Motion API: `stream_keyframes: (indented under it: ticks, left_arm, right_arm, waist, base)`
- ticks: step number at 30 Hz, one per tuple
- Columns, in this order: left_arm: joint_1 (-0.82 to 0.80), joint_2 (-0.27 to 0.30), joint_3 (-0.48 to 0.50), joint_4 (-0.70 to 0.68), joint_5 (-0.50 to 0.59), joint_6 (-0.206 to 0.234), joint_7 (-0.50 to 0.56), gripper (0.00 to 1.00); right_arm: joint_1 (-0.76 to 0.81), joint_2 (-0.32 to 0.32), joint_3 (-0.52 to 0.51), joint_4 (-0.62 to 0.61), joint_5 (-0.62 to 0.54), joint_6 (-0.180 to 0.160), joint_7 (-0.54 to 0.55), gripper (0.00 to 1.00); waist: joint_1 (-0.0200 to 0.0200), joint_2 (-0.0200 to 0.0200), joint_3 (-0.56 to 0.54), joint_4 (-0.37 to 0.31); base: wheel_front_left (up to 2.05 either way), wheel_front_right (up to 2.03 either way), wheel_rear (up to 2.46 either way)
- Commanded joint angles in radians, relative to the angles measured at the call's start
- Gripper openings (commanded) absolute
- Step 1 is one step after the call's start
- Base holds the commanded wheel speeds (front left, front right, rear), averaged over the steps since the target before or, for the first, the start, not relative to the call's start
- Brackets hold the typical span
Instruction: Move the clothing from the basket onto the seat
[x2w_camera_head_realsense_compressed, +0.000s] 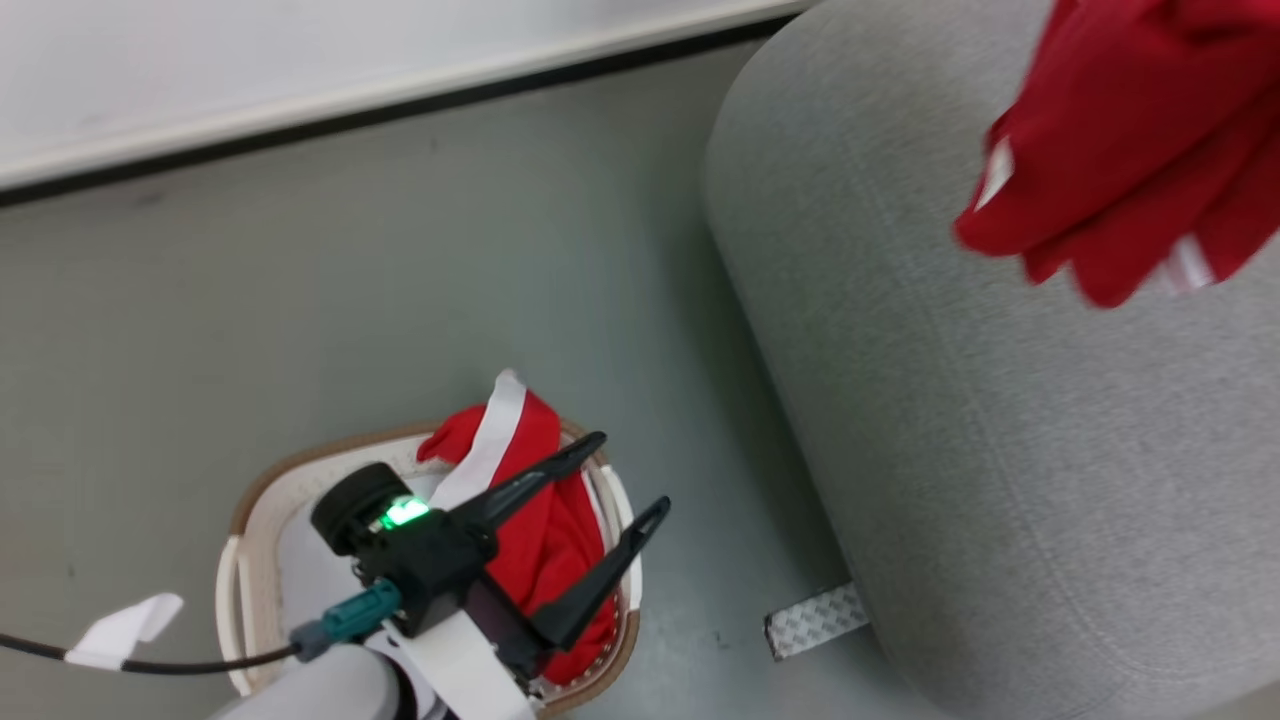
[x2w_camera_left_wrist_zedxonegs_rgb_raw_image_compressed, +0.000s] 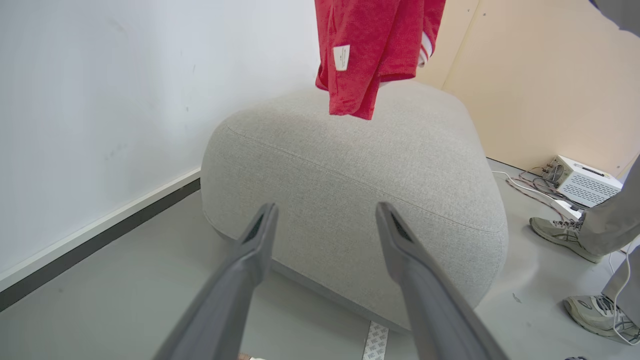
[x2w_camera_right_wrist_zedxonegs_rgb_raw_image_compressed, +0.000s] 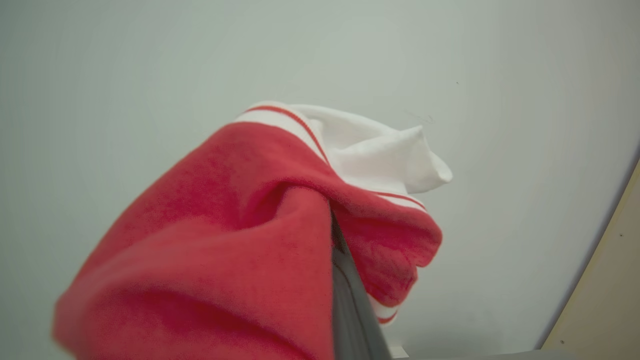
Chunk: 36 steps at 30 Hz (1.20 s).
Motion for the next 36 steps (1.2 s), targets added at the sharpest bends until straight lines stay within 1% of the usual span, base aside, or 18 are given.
stream_keyframes:
  ticks: [1, 4, 6, 9, 12, 16, 20, 21, 22, 26, 27, 28, 29, 30, 33, 36]
  left_arm:
    - [-0.012, 0.021, 0.007, -0.012, 0.012, -0.003, 0.003, 1.00]
    - [-0.020, 0.052, 0.018, -0.039, 0.013, -0.006, 0.010, 1.00]
    - [-0.026, 0.072, 0.026, -0.055, 0.013, -0.008, 0.012, 1.00]
    - [-0.034, 0.099, 0.036, -0.073, 0.013, -0.011, 0.017, 1.00]
    - [-0.040, 0.121, 0.044, -0.090, 0.016, -0.015, 0.017, 1.00]
    - [-0.048, 0.133, 0.050, -0.104, 0.014, -0.016, 0.015, 1.00]
    - [-0.057, 0.137, 0.052, -0.112, 0.014, -0.017, 0.016, 1.00]
    - [-0.060, 0.140, 0.054, -0.113, 0.014, -0.017, 0.017, 1.00]
    - [-0.061, 0.144, 0.055, -0.113, 0.012, -0.016, 0.018, 1.00]
    - [-0.059, 0.156, 0.060, -0.110, 0.006, -0.013, 0.017, 1.00]
    - [-0.056, 0.157, 0.060, -0.105, 0.003, -0.013, 0.016, 1.00]
    - [-0.052, 0.156, 0.060, -0.101, -0.001, -0.013, 0.014, 1.00]
    - [-0.048, 0.152, 0.058, -0.096, -0.003, -0.011, 0.013, 1.00]
    - [-0.045, 0.145, 0.055, -0.092, -0.001, -0.012, 0.011, 1.00]
    - [-0.040, 0.130, 0.051, -0.080, -0.006, -0.010, 0.005, 1.00]
    - [-0.034, 0.102, 0.046, -0.056, -0.016, -0.006, 0.000, 1.00]
  right_arm:
    - [-0.034, -0.013, -0.035, -0.004, -0.009, -0.002, 0.018, 0.00]
    - [-0.078, -0.047, -0.116, 0.007, -0.028, -0.003, 0.058, 0.00]
    - [-0.100, -0.055, -0.174, 0.024, -0.041, -0.003, 0.073, 0.00]
    - [-0.119, -0.043, -0.267, 0.069, -0.071, -0.002, 0.084, 0.00]
    - [-0.112, -0.031, -0.332, 0.124, -0.140, -0.003, 0.089, 0.00]
    - [-0.073, 0.027, -0.417, 0.245, -0.259, -0.002, 0.147, 0.00]
    - [-0.050, 0.086, -0.471, 0.345, -0.327, -0.003, 0.209, 0.00]
    - [-0.045, 0.108, -0.474, 0.375, -0.330, -0.003, 0.234, 0.07]
    - [-0.049, 0.123, -0.471, 0.395, -0.336, -0.002, 0.252, 0.11]
    - [-0.077, 0.144, -0.474, 0.442, -0.362, -0.003, 0.296, 0.15]
    - [-0.083, 0.148, -0.472, 0.449, -0.368, -0.003, 0.300, 0.18]
    - [-0.087, 0.147, -0.469, 0.453, -0.373, -0.003, 0.304, 0.24]
    - [-0.088, 0.145, -0.467, 0.457, -0.379, -0.003, 0.309, 0.46]
    - [-0.086, 0.141, -0.463, 0.460, -0.383, -0.003, 0.316, 1.00]
    - [-0.077, 0.132, -0.446, 0.467, -0.384, -0.003, 0.333, 1.00]
    - [-0.050, 0.108, -0.402, 0.482, -0.379, -0.003, 0.385, 1.00]
  waist:
    - [-0.0002, -0.0001, 0.061, 0.043]
    - [-0.0002, -0.0001, 0.109, 0.065]
    - [-0.0002, -0.0001, 0.137, 0.079]
    - [-0.0002, -0.0001, 0.178, 0.096]
    - [-0.0002, -0.0001, 0.213, 0.111]
    - [-0.0002, -0.0001, 0.243, 0.121]
    - [-0.0002, -0.0001, 0.264, 0.129]
    - [-0.0002, -0.0001, 0.269, 0.129]
    - [-0.0002, -0.0001, 0.273, 0.129]
    - [-0.0002, -0.0001, 0.274, 0.125]
    - [-0.0002, -0.0001, 0.267, 0.124]
    - [-0.0002, -0.0001, 0.259, 0.123]
    - [-0.0002, -0.0001, 0.249, 0.123]
    - [-0.0002, -0.0001, 0.237, 0.123]
    - [-0.0002, -0.0001, 0.204, 0.124]
    - [-0.0002, -0.0001, 0.150, 0.127]
  base:
    - [0.00, 0.00, 0.00]
    - [0.00, 0.00, 0.00]
    - [0.00, 0.00, 0.00]
    - [0.00, 0.00, 0.00]
    - [0.00, 0.00, 0.00]
    - [0.00, 0.00, 0.00]
    - [0.00, 0.00, 0.00]
    - [0.00, 0.00, 0.00]
    - [0.00, 0.00, 0.00]
    - [0.00, 0.00, 0.00]
    - [0.00, 0.00, 0.00]
    - [0.00, 0.00, 0.00]
    - [0.00, 0.00, 0.00]
    - [0.00, 0.00, 0.00]
    - [0.00, 0.00, 0.00]
    - [0.00, 0.00, 0.00]
